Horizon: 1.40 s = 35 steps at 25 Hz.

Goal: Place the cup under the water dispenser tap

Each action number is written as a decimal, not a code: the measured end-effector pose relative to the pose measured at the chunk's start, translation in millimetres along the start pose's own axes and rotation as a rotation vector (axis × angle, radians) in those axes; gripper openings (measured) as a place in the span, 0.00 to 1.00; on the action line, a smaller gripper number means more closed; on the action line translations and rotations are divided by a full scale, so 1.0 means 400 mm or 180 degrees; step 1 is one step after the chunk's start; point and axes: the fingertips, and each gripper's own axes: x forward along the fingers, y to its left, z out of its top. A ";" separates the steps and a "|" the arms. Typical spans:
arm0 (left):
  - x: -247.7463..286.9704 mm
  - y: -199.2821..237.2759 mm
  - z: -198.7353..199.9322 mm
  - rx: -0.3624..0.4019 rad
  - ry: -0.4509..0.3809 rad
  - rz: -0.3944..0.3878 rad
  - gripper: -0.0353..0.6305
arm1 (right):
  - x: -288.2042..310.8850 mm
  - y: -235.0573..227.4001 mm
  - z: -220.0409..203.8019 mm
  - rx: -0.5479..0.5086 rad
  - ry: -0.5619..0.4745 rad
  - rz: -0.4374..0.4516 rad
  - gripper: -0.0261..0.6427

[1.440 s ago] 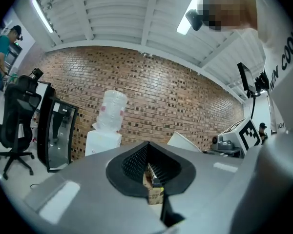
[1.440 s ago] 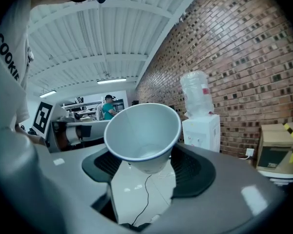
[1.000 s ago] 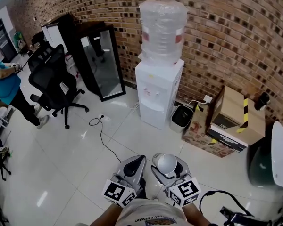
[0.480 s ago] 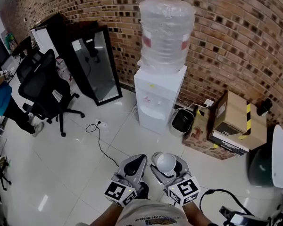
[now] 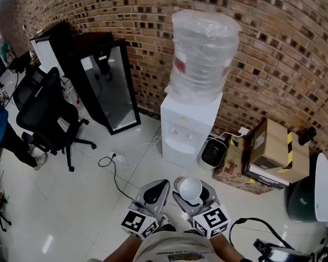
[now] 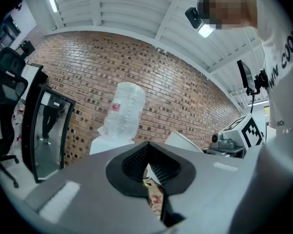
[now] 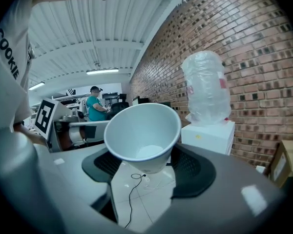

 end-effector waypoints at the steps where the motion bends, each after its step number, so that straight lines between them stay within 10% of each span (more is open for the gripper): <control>1: 0.004 0.013 0.003 -0.0002 -0.0006 0.0002 0.04 | 0.013 -0.001 0.006 -0.0010 -0.0002 0.0002 0.51; 35: 0.254 0.209 -0.121 -0.0080 0.0064 0.0379 0.04 | 0.316 -0.269 -0.106 -0.0126 0.0348 0.0053 0.51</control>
